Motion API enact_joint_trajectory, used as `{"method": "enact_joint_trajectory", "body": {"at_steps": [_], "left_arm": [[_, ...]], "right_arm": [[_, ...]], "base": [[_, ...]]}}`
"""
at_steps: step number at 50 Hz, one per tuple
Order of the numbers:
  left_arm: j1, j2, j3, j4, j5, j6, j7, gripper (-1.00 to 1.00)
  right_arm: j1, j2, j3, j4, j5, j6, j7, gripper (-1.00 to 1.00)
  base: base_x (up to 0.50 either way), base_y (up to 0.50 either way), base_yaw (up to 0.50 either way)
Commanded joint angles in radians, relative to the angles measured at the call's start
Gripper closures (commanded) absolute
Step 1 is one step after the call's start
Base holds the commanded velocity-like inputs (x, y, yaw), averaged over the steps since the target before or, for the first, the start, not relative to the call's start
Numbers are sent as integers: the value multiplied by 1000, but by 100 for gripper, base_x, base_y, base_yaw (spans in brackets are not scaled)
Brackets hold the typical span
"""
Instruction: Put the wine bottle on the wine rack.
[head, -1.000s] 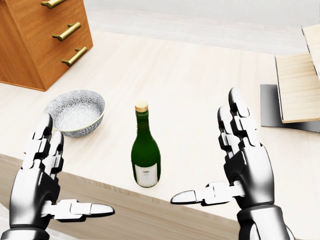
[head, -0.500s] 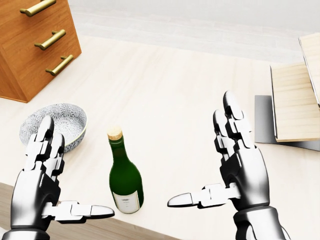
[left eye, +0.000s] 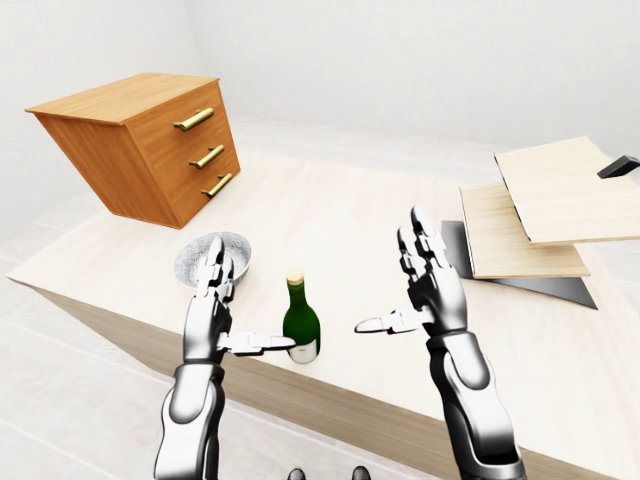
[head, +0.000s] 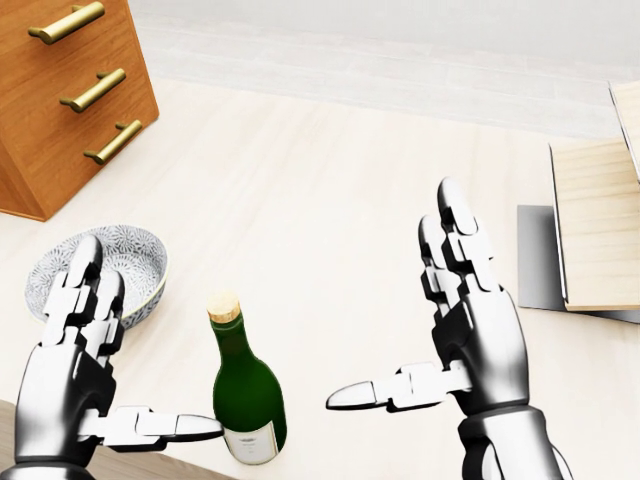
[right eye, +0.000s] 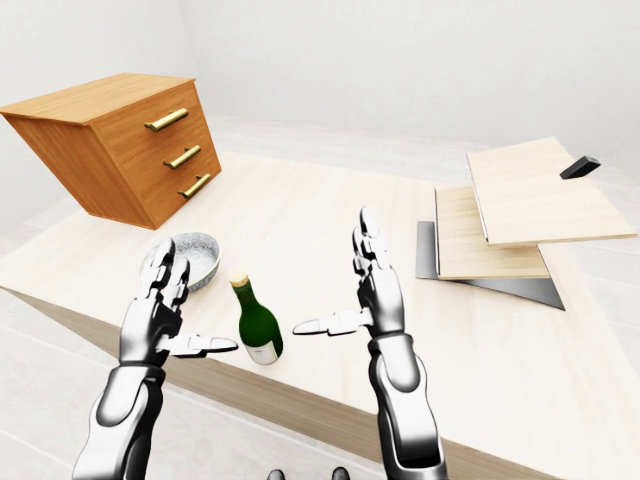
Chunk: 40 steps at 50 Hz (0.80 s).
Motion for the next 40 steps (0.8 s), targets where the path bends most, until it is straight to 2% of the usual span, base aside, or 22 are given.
{"method": "enact_joint_trajectory", "body": {"at_steps": [1, 6, 9, 14, 26, 40], "left_arm": [[6, -1, 2, -13, 1, 0, -3, -100], [11, -2, 0, -18, 2, 0, -4, -100], [7, -1, 6, -10, 0, 0, -5, -100], [17, 0, 10, -29, -4, 0, -9, -100], [64, -4, 38, -66, -21, 0, -30, -100], [121, -18, 86, -136, -37, 0, -60, -100]], "right_arm": [[-18, 0, 5, 14, -3, 0, -1, -100], [-13, -5, 11, 24, -11, 0, 16, -100], [-23, 1, 2, 47, -41, 0, -21, -100], [-65, 8, -14, 120, -13, 0, -16, -100], [-222, 41, 19, 290, -44, 0, -37, -100], [-270, 79, 55, 356, -53, 0, -42, -100]], "base": [[0, 0, 0], [13, 2, 0], [32, 11, 0], [-1, 0, 0], [0, 0, 0], [0, 0, 0]]}}
